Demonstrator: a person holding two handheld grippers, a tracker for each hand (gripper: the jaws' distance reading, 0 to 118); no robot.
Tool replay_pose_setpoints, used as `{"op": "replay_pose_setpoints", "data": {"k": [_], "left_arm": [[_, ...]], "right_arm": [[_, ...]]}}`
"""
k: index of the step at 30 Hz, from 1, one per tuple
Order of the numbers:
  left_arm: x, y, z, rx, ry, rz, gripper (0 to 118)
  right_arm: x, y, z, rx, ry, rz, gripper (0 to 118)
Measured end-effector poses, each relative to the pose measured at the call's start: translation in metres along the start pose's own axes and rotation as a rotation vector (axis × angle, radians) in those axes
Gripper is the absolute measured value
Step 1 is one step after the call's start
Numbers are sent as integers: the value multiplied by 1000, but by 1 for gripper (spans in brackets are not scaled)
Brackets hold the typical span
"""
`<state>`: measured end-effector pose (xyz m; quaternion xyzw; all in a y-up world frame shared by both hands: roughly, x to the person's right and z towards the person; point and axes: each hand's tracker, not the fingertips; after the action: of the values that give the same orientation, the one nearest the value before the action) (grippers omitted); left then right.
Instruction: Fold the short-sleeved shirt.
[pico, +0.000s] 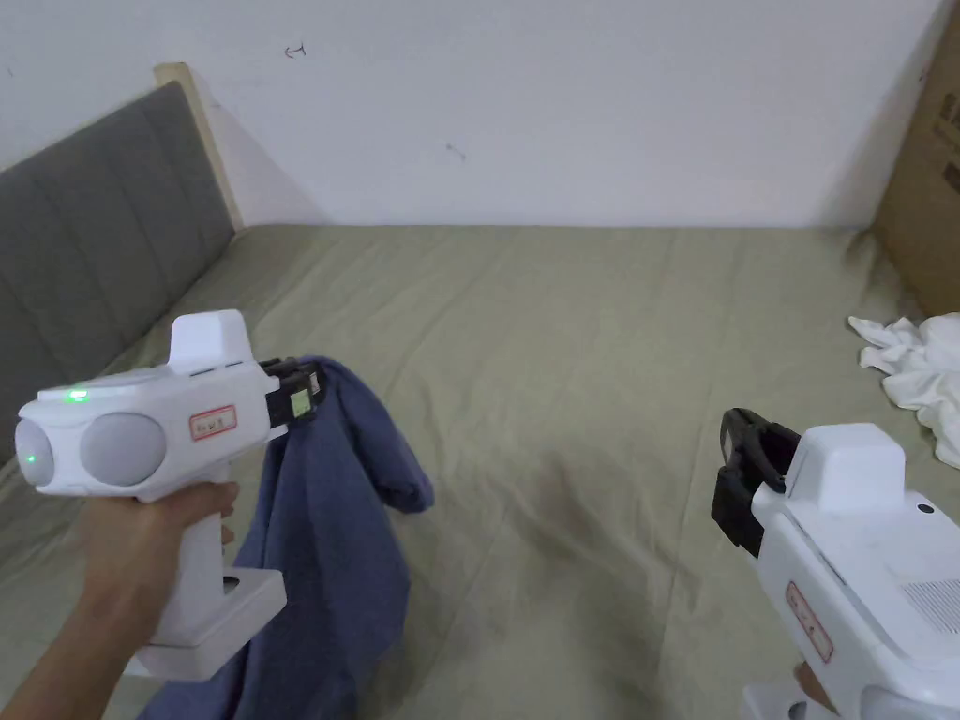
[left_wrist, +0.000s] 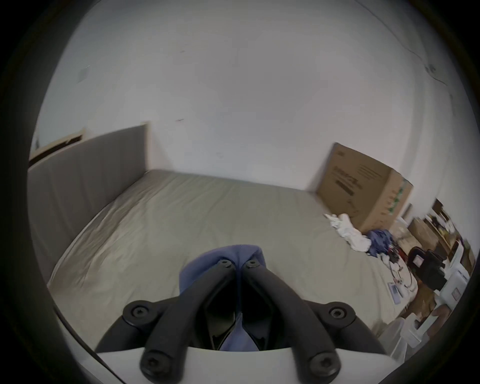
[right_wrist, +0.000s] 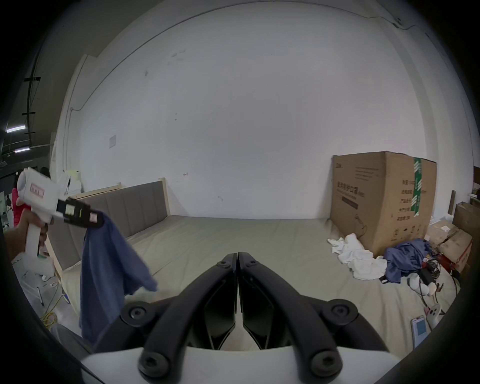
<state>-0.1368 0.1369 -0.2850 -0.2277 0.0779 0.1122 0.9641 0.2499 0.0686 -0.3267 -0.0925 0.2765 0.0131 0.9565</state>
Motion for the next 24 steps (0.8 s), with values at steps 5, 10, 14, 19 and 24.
{"op": "replay_pose_setpoints", "data": {"k": [5, 10, 14, 19, 24], "left_arm": [[85, 22, -21, -4, -154, -128, 0], [167, 14, -51, -69, -292, -274, 0], [215, -25, -85, -215, -385, -342, 0], [248, -106, -133, -405, -451, -343, 0], [257, -180, -169, -598, -399, -348, 0]], "right_arm": [[27, 7, 23, 26, -72, -3, 1], [55, 12, 48, 43, -159, -3, 1], [73, 11, 64, 41, -217, -17, 1], [87, 4, 77, 22, -266, -24, 1], [91, -3, 80, -8, -280, -26, 1]]}}
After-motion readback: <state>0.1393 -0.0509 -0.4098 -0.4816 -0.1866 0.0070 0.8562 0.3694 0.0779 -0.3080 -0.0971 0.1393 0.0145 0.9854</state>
